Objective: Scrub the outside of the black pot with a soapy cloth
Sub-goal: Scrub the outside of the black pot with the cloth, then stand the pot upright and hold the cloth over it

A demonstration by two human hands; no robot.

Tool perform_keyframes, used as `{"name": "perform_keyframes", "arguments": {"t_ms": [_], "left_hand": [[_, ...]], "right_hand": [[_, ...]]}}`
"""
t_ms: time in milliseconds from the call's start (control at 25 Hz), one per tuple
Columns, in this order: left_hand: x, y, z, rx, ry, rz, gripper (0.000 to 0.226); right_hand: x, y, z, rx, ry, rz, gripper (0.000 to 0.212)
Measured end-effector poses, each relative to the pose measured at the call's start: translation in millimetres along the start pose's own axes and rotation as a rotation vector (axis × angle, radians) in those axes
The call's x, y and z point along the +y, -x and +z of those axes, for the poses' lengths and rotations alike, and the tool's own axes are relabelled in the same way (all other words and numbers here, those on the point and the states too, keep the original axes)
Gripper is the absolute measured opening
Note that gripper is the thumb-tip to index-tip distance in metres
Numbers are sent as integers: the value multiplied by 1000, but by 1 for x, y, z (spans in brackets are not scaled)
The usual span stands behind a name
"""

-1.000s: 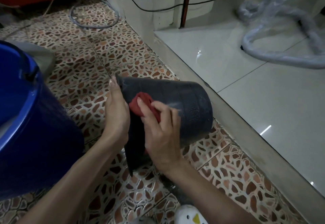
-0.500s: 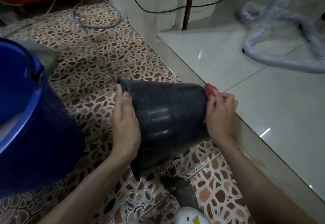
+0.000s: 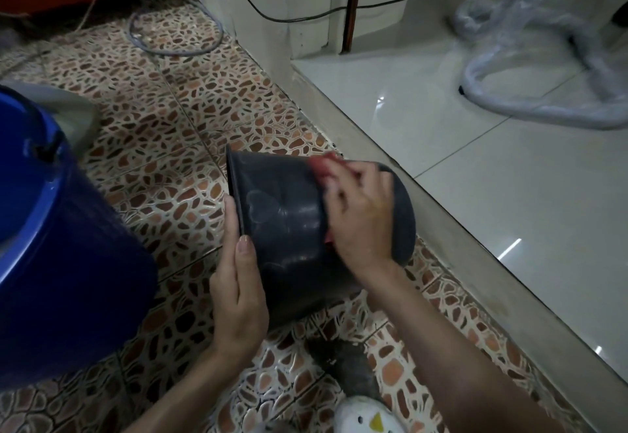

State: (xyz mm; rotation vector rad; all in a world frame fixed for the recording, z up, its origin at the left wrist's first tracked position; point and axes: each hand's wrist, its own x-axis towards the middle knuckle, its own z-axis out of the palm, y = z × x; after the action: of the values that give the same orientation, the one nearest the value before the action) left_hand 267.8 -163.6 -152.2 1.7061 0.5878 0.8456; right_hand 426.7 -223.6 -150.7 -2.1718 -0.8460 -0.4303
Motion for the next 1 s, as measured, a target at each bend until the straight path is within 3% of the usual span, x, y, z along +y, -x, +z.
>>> {"name": "perform_keyframes", "arguments": {"t_ms": [120,320,560,680,800,920,1000], "left_hand": [[-4,0,-3,-11,-17,12,51],[10,-26,-23,-97,25,-125,49],[37,-101,-43,-208,1,-228,38],[59,-133,-47,-355,-179,-78,35],[84,-148,-40,-501,-533,96,35],[95,-135,-31,-517,-860,250,34],[86,-118,-28,-508,-926,364,32]], "right_hand": [[57,0,-19,-15,53,240,32],[105,-4,-21,-68,5,564,34],[89,-13,-51,-41,-15,665,30],[73,-14,-68,-104,-71,621,31],[53,-12,-86,-131,-121,606,30],[35,-8,-101,-128,-104,594,31],[28,-4,-107,-130,-95,578,31]]}}
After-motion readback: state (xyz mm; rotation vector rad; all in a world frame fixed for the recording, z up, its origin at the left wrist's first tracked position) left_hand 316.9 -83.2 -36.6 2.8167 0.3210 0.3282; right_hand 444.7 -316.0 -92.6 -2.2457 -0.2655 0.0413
